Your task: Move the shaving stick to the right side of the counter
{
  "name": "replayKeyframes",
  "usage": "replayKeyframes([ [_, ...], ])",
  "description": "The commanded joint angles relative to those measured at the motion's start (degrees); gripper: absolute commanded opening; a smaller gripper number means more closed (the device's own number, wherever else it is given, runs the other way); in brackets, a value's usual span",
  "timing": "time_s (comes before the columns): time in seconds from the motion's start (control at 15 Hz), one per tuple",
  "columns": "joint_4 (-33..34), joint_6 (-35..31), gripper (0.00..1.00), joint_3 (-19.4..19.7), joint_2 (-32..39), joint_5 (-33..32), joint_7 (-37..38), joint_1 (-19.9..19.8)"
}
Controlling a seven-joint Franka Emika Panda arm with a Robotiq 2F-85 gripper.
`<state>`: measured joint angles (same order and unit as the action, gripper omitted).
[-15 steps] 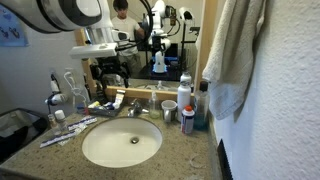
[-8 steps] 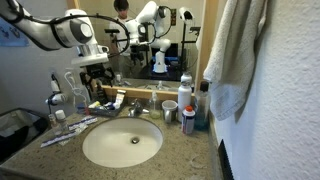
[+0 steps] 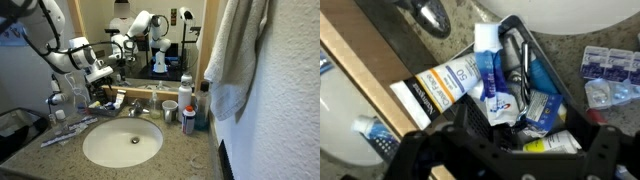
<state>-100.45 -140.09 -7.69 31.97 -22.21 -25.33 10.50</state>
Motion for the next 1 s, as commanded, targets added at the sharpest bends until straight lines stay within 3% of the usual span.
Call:
replayKeyframes([
  [0.0,7.6,-1.8,1.0,-1.2,6.8,-0.2,-6.6,-0.9],
  [0.4,13.2,2.4,1.0,-2.6,11.6,2.2,-11.1,-0.7],
  [0.93,14.7,11.9,1.0,-2.5,11.3,2.8,-9.3,1.2],
])
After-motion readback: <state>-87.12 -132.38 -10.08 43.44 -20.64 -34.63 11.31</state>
